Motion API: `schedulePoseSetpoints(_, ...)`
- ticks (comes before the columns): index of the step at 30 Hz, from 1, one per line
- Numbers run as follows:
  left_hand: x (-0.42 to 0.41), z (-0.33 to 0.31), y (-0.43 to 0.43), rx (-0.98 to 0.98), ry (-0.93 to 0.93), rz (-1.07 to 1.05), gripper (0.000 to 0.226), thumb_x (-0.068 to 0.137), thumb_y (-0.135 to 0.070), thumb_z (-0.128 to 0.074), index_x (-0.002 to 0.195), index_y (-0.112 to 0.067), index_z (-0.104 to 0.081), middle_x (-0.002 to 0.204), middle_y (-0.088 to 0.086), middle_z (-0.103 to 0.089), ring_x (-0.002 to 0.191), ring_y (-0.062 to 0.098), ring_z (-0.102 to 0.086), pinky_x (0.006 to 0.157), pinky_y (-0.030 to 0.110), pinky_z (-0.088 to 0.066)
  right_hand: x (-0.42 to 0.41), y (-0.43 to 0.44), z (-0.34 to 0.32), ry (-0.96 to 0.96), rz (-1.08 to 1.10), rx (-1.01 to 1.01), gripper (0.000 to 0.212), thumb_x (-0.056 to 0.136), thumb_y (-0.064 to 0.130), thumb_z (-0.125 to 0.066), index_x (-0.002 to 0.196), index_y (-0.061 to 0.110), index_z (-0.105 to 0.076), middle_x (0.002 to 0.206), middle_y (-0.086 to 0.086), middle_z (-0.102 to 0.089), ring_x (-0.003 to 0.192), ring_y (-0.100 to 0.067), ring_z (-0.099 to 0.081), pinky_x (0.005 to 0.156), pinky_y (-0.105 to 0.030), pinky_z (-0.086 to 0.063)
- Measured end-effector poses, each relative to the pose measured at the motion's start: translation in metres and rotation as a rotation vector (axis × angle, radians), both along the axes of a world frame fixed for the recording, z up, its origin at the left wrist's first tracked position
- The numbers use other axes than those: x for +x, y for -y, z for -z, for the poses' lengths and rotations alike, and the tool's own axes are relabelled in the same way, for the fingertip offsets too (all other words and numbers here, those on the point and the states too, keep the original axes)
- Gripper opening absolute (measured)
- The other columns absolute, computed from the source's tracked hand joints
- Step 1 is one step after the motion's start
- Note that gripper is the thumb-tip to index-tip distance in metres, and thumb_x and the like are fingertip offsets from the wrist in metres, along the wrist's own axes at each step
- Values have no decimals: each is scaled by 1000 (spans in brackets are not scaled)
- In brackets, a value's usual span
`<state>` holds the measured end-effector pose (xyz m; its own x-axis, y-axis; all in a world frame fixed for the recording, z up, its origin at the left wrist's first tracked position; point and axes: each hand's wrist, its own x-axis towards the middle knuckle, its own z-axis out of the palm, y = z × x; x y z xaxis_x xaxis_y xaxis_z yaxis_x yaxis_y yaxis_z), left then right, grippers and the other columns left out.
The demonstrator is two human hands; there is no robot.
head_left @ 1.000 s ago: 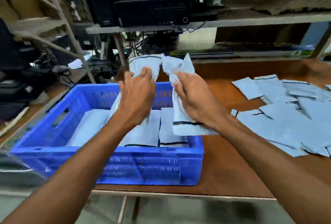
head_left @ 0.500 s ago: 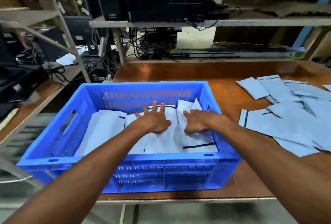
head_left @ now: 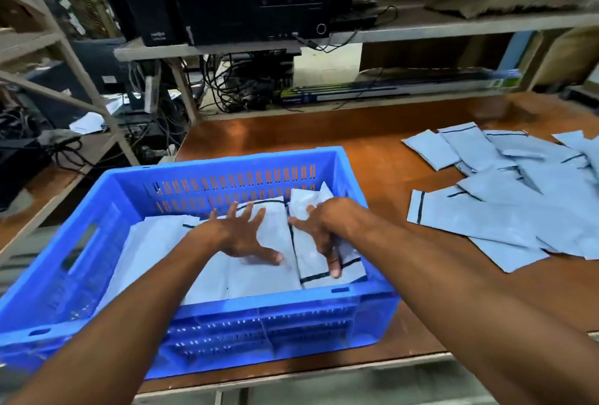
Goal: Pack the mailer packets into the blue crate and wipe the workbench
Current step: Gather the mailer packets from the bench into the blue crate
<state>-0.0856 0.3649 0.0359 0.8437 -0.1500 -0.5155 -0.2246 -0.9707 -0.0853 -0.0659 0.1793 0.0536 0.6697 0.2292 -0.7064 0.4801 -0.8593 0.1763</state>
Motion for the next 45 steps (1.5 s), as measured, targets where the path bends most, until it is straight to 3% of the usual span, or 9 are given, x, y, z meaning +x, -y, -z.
schedulePoseSetpoints(6,23,-42,85,-635,662,61,60,86,-41,-64,138,-15,-49,139,13,-51,129,34,-46,105,49,-39,-2,89,-63,676,-75,669,47,84,41,-64,127,25,-54,120,-5,-65,112,-29,-59,90,-41,-49)
schedulePoseSetpoints(12,-8,-48,278,-672,572,163,53,88,-39,-61,137,-22,-49,142,5,-49,132,29,-42,107,42,-34,-5,284,-33,694,371,725,29,89,30,-62,116,22,-65,112,-7,-68,101,-27,-62,86,-36,-52)
schedulePoseSetpoints(17,-20,19,375,-579,341,119,48,92,-39,-52,136,-21,-49,141,8,-51,132,32,-43,106,45,-36,-17,391,71,512,553,498,55,91,49,-57,138,20,-49,138,-10,-55,127,-31,-49,103,-42,-41)
schedulePoseSetpoints(22,-10,79,384,-589,201,-89,49,96,-41,-45,142,-24,-42,147,6,-43,135,31,-40,107,49,-35,-37,388,124,599,427,255,82,84,73,-9,144,26,-38,140,-13,-48,127,-35,-42,101,-48,-32)
schedulePoseSetpoints(29,13,111,370,-520,237,-188,58,102,-53,-28,154,-31,-20,164,-1,-12,149,31,-8,118,57,-14,-57,321,108,591,271,697,26,93,36,-43,91,20,-62,102,-8,-67,99,-30,-58,86,-43,-43)
schedulePoseSetpoints(32,10,122,360,-421,177,-118,70,94,-69,-26,155,-36,-13,165,-5,-1,151,27,6,119,57,-1,-34,351,120,761,414,715,36,97,38,-45,116,15,-64,123,-9,-64,117,-31,-54,99,-43,-44)
schedulePoseSetpoints(35,6,124,345,-382,179,-55,64,95,-68,-28,152,-48,-11,164,-13,8,150,26,16,117,60,5,-36,376,142,600,514,496,63,98,59,-22,151,25,-30,161,-6,-23,148,-27,-17,120,-46,-13)
schedulePoseSetpoints(42,-19,134,316,-451,305,-138,62,96,-64,-31,153,-45,-13,163,-13,13,150,23,17,119,55,0,-68,331,149,619,287,565,70,91,65,-8,149,33,-30,161,1,-23,145,-24,-25,111,-46,-25)
schedulePoseSetpoints(45,-23,149,321,-445,364,-195,77,91,-75,-21,154,-41,6,161,-12,22,148,20,23,119,52,8,-50,339,160,551,264,570,69,92,72,-9,154,42,-4,164,7,4,151,-17,5,121,-45,0)
